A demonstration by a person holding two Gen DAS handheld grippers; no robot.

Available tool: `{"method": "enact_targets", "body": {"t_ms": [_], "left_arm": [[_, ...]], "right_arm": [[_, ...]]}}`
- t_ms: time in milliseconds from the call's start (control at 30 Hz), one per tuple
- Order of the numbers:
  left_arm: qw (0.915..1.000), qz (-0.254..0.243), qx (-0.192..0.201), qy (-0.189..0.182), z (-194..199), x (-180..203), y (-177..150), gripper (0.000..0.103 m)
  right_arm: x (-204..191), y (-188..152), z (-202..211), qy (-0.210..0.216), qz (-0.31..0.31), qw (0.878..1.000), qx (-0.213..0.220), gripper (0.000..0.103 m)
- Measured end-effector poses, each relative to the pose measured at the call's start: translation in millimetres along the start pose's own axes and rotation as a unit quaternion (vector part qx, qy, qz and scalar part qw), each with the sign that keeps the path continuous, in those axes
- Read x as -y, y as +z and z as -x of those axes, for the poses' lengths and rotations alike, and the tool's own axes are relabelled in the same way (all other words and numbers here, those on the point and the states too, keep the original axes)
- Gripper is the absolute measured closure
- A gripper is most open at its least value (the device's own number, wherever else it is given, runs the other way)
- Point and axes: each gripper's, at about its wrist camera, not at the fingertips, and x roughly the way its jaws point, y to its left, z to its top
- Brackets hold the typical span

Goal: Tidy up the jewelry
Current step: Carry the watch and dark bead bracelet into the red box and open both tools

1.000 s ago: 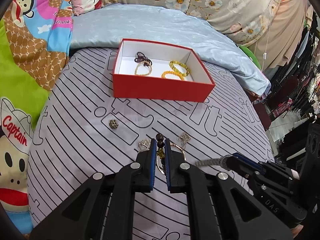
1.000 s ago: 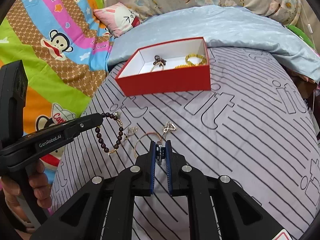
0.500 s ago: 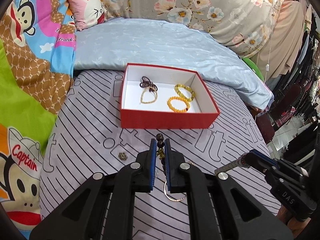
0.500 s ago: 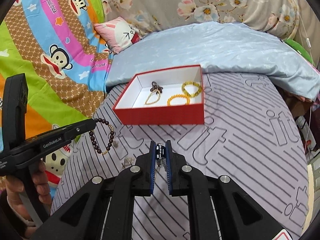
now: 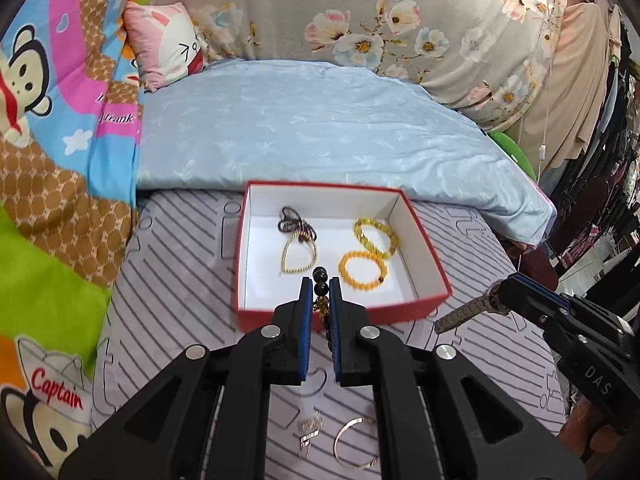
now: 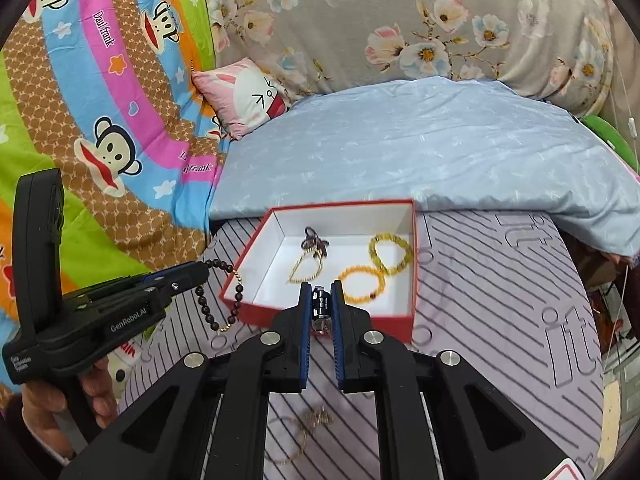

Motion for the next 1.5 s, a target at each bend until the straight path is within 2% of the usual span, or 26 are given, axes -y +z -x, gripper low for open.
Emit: {"method": "enact_targets", "body": {"t_ms": [300,700,1067,1500], "left_arm": [[1.0000,-0.001,0.002,-0.001,-49,2,41,0.096],[0.9992,0.008,-0.038,0.010,-115,-11,44,0.096],[0.9977,0.006,-0.062,0.026,-146,-18,36,0.096],[0.9963,-0.002,-0.071,0.049,-162,-22,30,0.095]], "right_arm": [[-1,43,-62,0.012,0.000,1.000,-0.012,0.094],[0,40,-134,0.019,-0.006,0.998,-0.058,0.094],[14,29,-162,0.003,-0.016,0.997,-0.082,0.094],[19,18,-174,-0.013,-0.016,0.995,-0.094,0.094]]}}
